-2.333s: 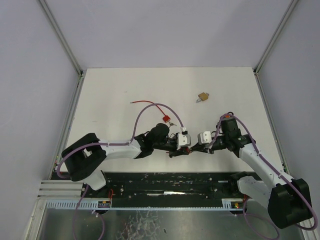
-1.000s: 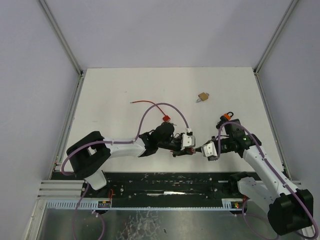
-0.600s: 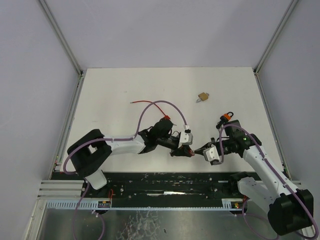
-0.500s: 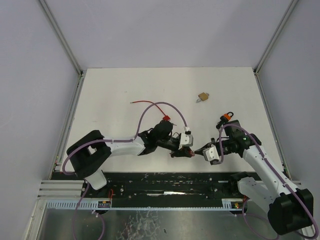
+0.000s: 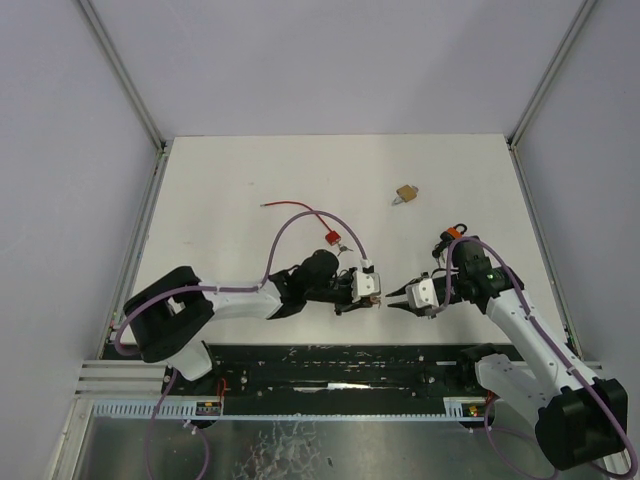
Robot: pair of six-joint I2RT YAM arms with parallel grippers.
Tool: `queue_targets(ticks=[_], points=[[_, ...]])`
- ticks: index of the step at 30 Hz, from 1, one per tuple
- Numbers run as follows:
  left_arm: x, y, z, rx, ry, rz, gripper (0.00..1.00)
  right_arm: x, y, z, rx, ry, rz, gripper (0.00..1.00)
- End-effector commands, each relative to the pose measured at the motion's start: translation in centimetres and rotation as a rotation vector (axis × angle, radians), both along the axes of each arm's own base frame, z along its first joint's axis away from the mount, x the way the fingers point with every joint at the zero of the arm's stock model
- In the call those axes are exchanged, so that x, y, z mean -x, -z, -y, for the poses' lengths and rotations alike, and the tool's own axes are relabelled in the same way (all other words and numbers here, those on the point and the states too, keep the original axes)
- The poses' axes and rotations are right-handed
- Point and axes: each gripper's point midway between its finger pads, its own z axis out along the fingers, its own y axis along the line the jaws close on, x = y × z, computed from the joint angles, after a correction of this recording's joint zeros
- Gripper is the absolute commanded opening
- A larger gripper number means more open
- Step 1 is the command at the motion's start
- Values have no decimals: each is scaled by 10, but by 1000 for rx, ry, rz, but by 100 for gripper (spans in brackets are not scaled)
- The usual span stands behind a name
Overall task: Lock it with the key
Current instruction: Lock the lock.
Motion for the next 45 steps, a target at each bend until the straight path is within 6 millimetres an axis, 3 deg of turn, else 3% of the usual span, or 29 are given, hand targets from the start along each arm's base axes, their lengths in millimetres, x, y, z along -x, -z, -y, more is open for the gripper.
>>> queue_targets(ticks=[1, 4, 8, 25, 30, 37, 40, 45], points=[[0, -30, 8, 97, 12, 72, 0, 0, 1, -5, -52, 3, -21, 37], [4, -33, 11, 106, 25, 77, 0, -3, 9, -5, -50, 8, -24, 45], [8, -35, 17, 108, 37, 79, 0, -7, 14, -7, -47, 23, -61, 46], [15, -45, 28, 122, 67, 78, 0, -9, 28, -12, -44, 59, -154, 35], [15, -45, 30, 122, 66, 80, 0, -8, 31, -12, -30, 55, -160, 28], [15, -39, 27, 94, 70, 78, 0, -3, 26, -11, -14, 12, -120, 0], [16, -31, 22, 57, 86, 58, 0, 2, 22, -8, -6, -42, -31, 0], [34, -15, 12, -11, 252, -126, 0, 11, 17, -3, 24, -188, 198, 0]])
